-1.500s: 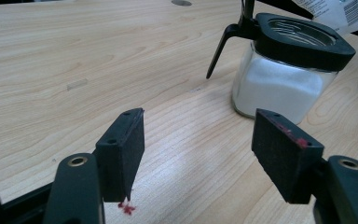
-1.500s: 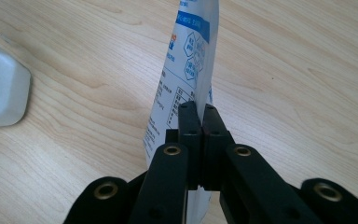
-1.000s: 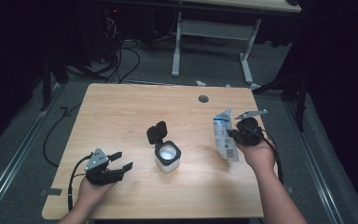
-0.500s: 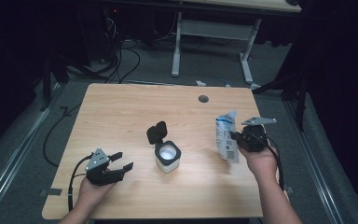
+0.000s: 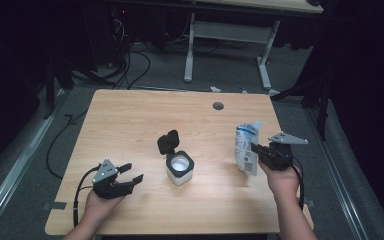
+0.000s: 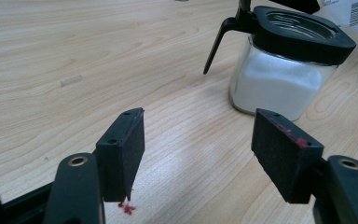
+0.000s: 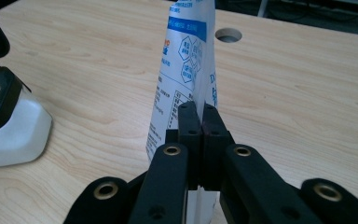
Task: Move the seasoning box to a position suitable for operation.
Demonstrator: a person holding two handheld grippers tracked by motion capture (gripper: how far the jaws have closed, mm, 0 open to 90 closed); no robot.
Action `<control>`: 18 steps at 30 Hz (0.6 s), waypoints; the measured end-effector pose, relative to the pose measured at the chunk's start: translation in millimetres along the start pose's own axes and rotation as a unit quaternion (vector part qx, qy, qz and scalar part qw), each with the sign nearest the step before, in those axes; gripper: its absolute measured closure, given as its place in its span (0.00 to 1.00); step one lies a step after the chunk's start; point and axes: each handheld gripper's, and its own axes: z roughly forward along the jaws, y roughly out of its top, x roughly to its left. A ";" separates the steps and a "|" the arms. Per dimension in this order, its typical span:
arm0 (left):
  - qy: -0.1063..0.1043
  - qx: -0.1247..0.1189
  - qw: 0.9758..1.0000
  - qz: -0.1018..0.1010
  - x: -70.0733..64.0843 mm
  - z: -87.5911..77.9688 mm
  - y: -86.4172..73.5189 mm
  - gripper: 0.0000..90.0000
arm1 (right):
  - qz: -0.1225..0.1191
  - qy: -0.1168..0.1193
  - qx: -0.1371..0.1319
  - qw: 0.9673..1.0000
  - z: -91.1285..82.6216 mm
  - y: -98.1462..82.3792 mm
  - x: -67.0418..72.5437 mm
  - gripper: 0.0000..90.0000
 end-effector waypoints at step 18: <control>-0.001 0.001 1.000 0.004 -1.3 1.1 -0.2 0.39 | 0.006 -0.010 -0.079 0.997 11.1 -27.5 1.2 1.00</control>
